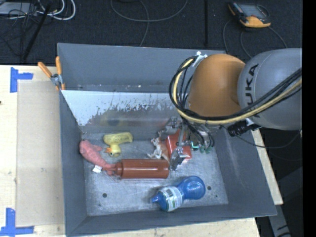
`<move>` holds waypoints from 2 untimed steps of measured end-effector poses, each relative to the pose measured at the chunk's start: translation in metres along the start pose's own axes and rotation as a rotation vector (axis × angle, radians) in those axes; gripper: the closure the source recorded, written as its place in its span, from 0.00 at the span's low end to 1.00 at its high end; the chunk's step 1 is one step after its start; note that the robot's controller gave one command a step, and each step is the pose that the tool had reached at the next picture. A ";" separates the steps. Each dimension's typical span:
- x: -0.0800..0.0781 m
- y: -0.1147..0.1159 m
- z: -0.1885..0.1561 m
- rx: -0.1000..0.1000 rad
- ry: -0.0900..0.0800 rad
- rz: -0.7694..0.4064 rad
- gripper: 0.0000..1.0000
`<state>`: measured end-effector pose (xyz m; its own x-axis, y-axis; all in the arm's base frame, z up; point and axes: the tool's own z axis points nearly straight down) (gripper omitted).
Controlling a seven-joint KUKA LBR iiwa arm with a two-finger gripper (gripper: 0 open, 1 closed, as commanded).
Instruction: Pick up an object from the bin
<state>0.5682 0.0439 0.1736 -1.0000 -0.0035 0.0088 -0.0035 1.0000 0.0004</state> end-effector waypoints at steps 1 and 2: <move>-0.002 0.000 -0.004 0.000 -0.007 0.001 0.00; 0.000 0.023 0.044 0.001 -0.011 -0.097 0.00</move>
Offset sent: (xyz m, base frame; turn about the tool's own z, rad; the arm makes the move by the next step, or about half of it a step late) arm -0.0047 0.0502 -0.1036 -0.2184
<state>0.5680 0.0665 0.1295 -0.9949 -0.1004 -0.0019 -0.1004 0.9949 -0.0002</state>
